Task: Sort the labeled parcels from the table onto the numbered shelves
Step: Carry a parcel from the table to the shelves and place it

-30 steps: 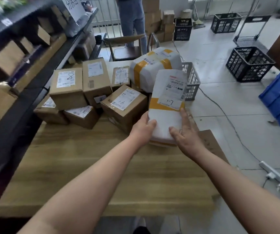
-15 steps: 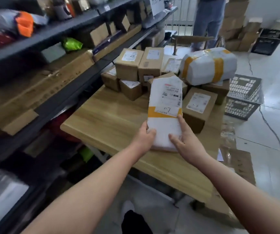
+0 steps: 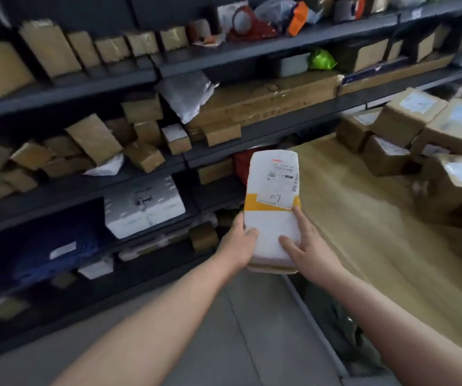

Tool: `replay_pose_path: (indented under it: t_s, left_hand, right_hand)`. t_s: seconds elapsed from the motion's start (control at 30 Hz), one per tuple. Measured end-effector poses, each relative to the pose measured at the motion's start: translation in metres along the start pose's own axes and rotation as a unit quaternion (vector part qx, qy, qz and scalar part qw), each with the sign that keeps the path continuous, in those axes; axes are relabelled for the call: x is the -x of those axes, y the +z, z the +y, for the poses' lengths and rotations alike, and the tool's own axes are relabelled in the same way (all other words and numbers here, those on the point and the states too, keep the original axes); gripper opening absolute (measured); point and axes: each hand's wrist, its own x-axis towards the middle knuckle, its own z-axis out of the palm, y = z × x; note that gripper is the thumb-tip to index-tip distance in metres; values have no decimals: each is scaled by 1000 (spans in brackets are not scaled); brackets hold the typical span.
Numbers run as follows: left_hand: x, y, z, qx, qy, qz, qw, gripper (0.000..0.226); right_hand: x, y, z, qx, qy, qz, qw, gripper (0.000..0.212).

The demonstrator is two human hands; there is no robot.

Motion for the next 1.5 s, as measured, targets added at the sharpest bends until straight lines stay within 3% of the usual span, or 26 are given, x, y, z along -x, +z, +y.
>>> replay_pose_path:
  t_s: [0.3,0.57,0.8,1.07,1.33,1.5]
  left_hand:
    - [74,-166,-114,70,-79,112,988,45]
    - [145,-281,-205,112,-130,214,962,60]
    - [209,-351,-269,199,-148,331,910,50]
    - [247,-408,-319,226,-202,454,838,60]
    - [231,-478,-320,241,-239,540,770,45]
    - [225,-512,-335,250,-285,570,729,52]
  right_hand:
    - [10,159,-124,37,-106,-131,985,75]
    - [34,290,-217,67,-213,-216,951,75]
    - [52,389,-288,74,-306,-329,890,77]
    - [56,487,-355,43,-364,-465,806,75]
    - [14,560,-439,66,-410,-538,734,76]
    - [7,601,-483,96,-444,-559,693,75]
